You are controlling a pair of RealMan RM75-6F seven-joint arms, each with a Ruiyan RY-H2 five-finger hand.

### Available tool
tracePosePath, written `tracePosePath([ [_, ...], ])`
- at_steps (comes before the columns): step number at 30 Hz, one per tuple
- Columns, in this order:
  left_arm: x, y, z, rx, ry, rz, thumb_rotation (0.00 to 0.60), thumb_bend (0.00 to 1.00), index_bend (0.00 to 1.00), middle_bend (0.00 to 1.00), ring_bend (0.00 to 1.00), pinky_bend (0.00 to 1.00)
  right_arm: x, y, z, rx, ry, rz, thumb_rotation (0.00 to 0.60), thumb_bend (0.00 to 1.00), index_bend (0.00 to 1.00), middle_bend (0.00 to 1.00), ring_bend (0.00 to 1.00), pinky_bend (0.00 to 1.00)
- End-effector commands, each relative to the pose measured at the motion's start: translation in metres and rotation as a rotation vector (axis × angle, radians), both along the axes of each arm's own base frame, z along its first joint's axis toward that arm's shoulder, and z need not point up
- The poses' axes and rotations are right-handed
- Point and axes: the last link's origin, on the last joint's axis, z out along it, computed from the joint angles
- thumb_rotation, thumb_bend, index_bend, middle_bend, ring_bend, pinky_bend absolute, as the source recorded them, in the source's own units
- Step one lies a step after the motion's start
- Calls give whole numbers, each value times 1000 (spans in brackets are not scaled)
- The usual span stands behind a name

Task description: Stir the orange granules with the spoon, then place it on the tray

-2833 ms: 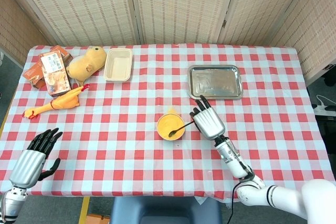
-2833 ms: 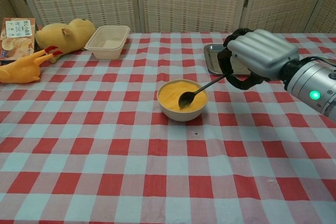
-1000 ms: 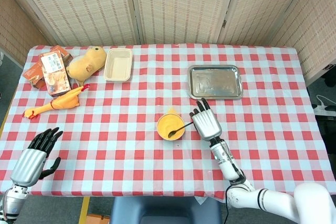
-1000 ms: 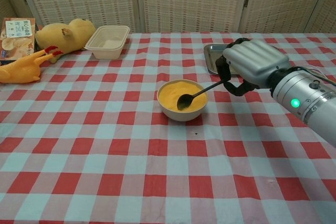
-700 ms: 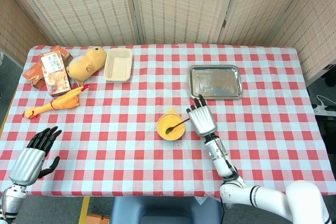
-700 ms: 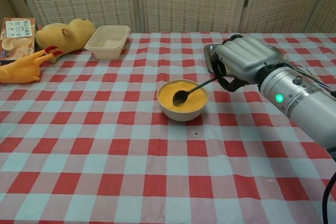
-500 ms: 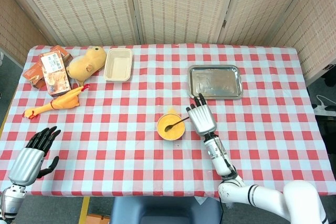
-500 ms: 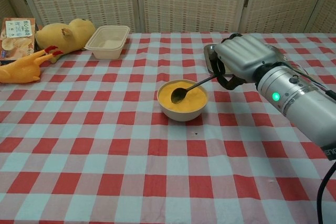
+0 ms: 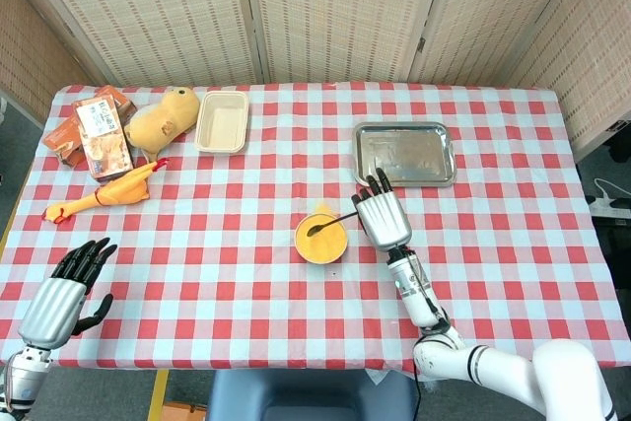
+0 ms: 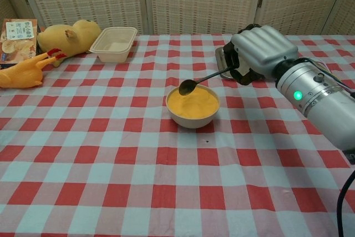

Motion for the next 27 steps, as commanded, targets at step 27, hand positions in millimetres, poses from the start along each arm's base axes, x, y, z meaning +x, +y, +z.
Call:
tracePosePath([
  [27,2,-2,-2,-8,4,-7,600,455,0,2,0,126,-6,18,8,8,35,22,600,396,1000,505,190,133],
])
